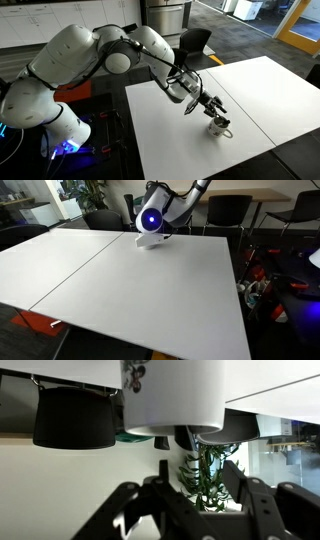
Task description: Pick the marker and put it in the cup
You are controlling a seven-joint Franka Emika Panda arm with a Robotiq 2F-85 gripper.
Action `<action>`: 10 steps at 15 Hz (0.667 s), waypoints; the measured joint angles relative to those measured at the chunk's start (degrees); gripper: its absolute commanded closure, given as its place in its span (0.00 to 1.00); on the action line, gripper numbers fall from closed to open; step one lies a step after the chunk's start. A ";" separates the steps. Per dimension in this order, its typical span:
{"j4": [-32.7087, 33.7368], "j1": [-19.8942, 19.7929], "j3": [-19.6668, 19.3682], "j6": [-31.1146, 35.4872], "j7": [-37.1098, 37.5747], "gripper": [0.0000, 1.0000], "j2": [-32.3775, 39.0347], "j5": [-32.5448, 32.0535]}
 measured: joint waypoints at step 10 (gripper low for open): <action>-15.18 -0.03 2.58 0.78 -1.31 0.00 -18.94 -1.76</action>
